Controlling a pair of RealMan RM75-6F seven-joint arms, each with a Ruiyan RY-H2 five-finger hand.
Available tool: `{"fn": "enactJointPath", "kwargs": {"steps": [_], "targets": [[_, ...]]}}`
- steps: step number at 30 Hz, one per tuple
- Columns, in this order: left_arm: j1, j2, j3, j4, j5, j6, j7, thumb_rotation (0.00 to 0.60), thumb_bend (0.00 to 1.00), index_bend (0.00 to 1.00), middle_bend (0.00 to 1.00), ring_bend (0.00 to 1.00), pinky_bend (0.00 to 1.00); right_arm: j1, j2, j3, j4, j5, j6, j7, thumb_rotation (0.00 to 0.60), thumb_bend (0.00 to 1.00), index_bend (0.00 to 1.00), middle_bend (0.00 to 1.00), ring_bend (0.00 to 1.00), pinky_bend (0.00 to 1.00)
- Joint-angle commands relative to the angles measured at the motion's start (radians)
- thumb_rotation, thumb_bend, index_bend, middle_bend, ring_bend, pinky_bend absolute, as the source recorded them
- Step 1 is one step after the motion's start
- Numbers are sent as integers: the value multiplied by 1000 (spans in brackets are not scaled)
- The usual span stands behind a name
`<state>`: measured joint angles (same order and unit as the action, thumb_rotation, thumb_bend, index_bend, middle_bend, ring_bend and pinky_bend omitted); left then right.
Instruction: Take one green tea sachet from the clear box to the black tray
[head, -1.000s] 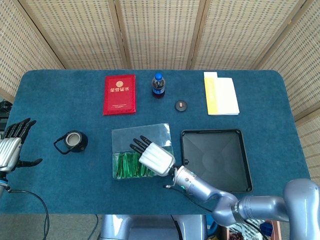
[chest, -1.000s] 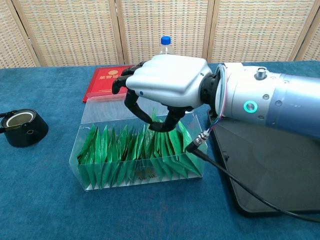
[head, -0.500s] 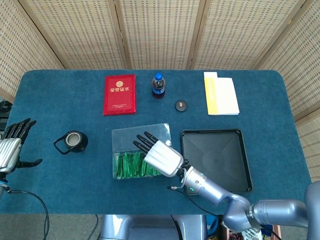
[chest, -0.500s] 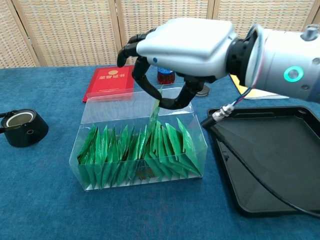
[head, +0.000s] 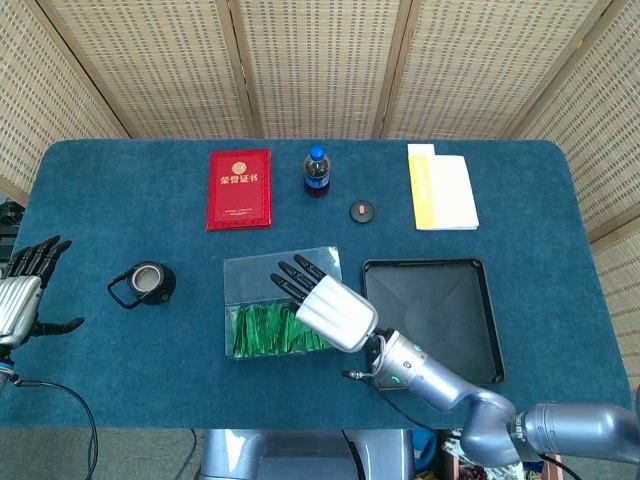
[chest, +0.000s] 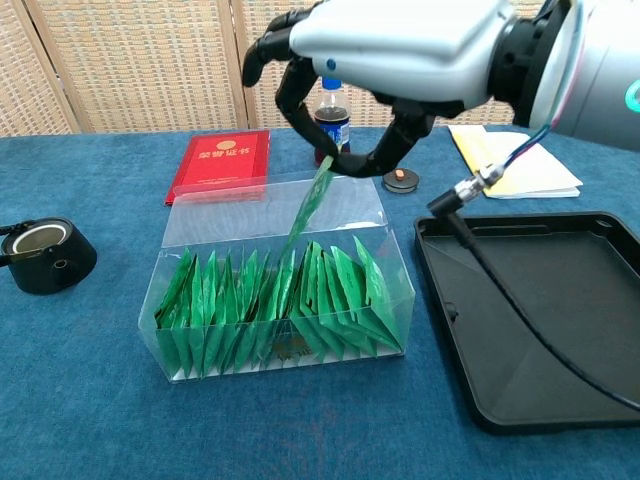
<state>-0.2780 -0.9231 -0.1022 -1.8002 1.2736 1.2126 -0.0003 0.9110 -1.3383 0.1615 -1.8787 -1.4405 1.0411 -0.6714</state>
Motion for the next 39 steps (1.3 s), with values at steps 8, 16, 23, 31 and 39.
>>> {"fn": "enactJointPath", "kwargs": {"steps": [8, 16, 23, 31, 39], "targets": [[1, 1, 1, 0, 3, 1, -2, 600, 98, 0, 0, 0, 0, -65, 117, -2, -31, -16, 56, 35, 600, 580, 691, 245, 121, 198], [6, 2, 5, -11, 17, 12, 3, 600, 99, 0, 0, 0, 0, -179, 223, -60, 40, -44, 127, 155, 600, 580, 691, 245, 121, 198], [9, 4, 7, -15, 24, 19, 1, 600, 99, 0, 0, 0, 0, -250, 201, -109, 180, -56, 148, 273, 600, 581, 691, 244, 121, 198], [10, 4, 8, -15, 25, 18, 2, 600, 98, 0, 0, 0, 0, -279, 162, -123, 268, -79, 157, 339, 600, 569, 570, 229, 121, 199], [10, 5, 8, -14, 22, 17, 4, 600, 99, 0, 0, 0, 0, -309, 185, -114, 256, -92, 187, 342, 600, 173, 59, 64, 121, 199]]}}
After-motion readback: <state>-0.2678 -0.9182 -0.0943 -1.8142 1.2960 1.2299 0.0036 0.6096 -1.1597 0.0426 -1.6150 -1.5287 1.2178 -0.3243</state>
